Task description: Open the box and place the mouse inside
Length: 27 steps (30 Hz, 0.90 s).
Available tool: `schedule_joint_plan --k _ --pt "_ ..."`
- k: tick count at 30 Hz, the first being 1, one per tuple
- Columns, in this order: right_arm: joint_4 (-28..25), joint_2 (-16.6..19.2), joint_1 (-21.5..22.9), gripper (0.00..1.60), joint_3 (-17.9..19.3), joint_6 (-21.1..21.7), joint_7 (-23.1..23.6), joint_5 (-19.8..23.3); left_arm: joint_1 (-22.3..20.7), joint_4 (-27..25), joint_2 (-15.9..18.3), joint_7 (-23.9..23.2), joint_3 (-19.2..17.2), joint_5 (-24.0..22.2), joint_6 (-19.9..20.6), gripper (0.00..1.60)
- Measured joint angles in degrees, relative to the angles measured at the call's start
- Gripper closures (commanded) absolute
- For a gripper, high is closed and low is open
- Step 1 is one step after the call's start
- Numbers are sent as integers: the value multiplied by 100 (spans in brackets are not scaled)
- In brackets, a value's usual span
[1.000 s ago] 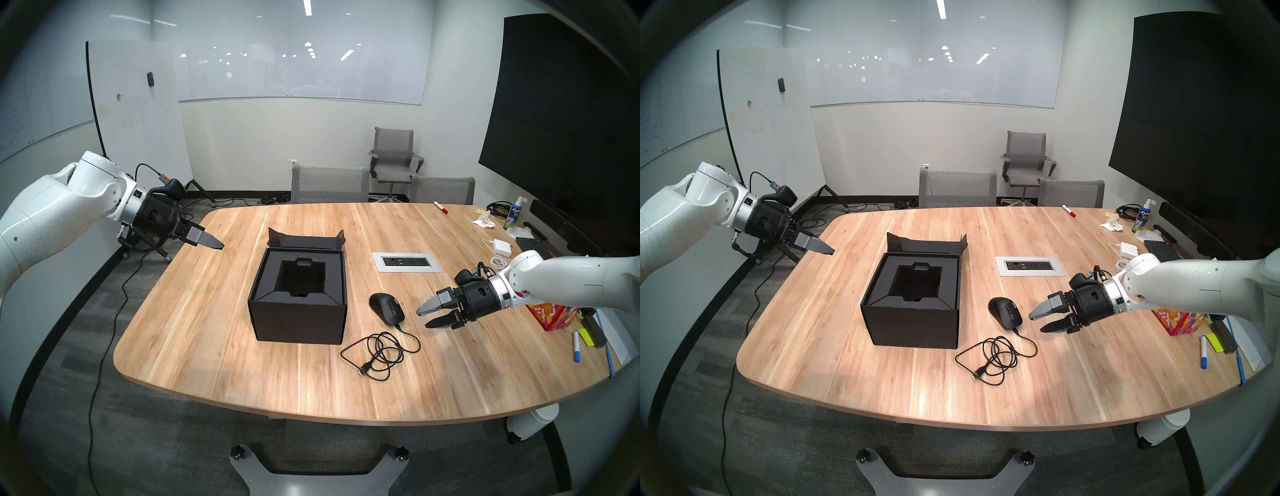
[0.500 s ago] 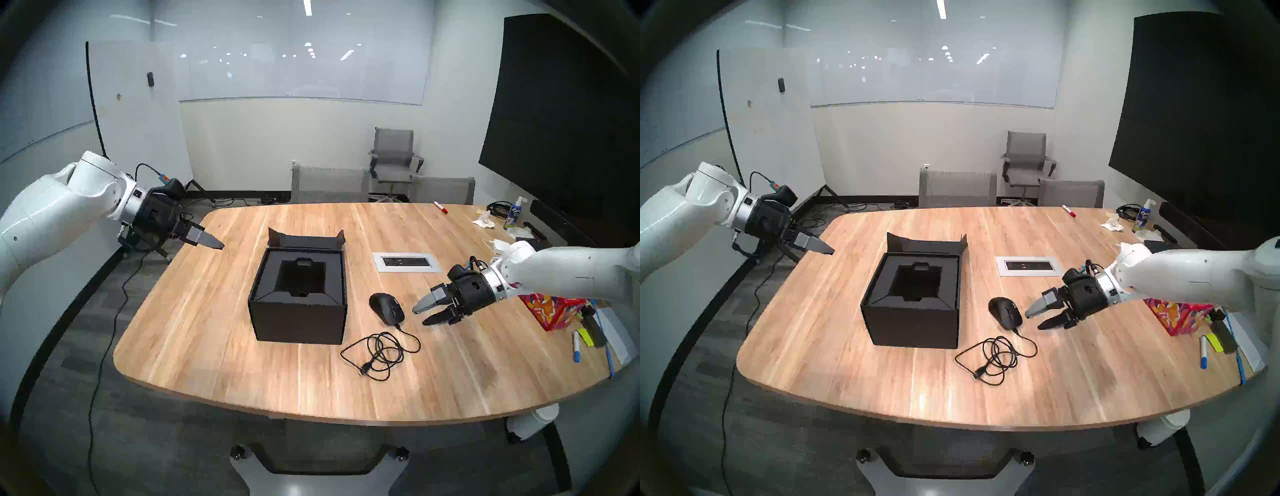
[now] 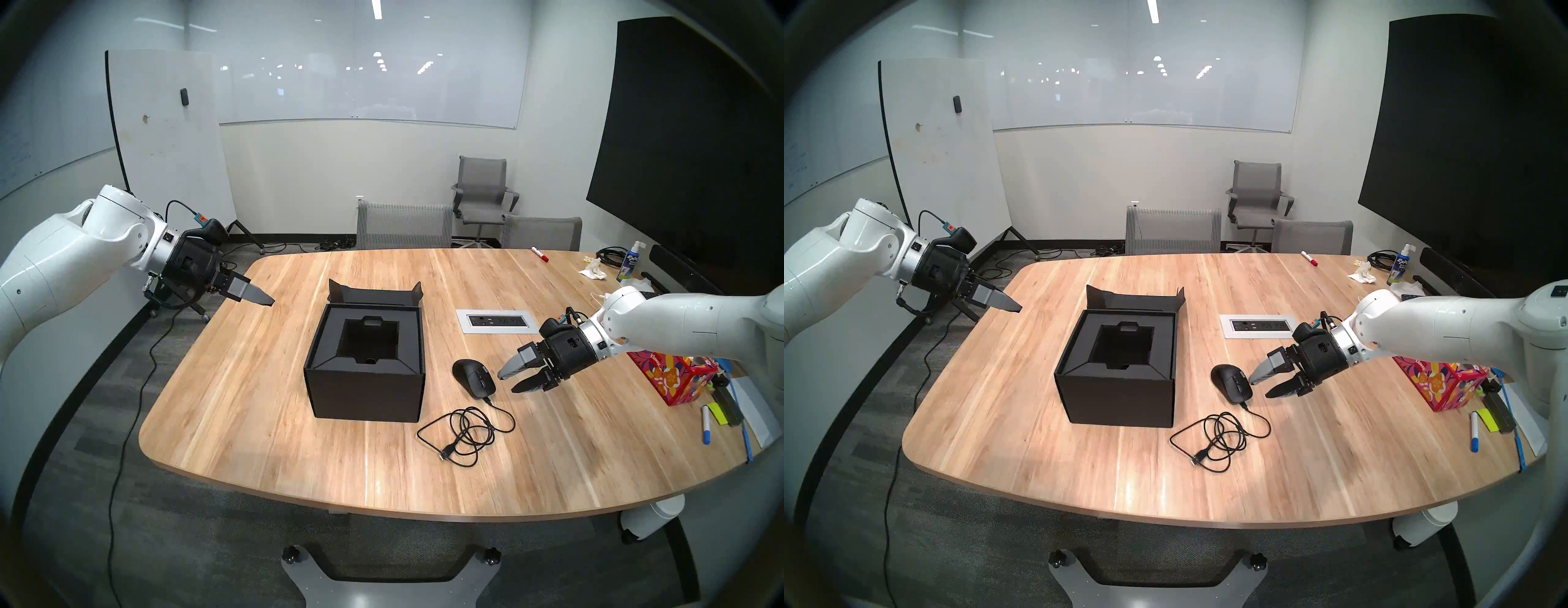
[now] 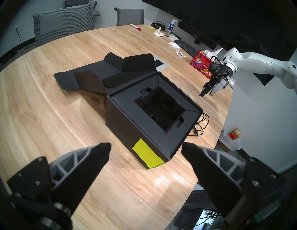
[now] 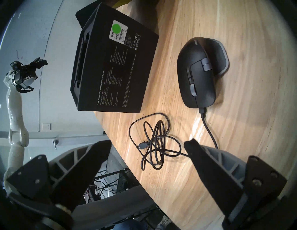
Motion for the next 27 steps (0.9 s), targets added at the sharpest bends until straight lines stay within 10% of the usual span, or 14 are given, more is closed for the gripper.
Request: schedule_joint_plan --k 27 --pt "-98 -182 -85 0 121 -8 -1004 241 -100 20 2 -36 134 -36 -35 0"
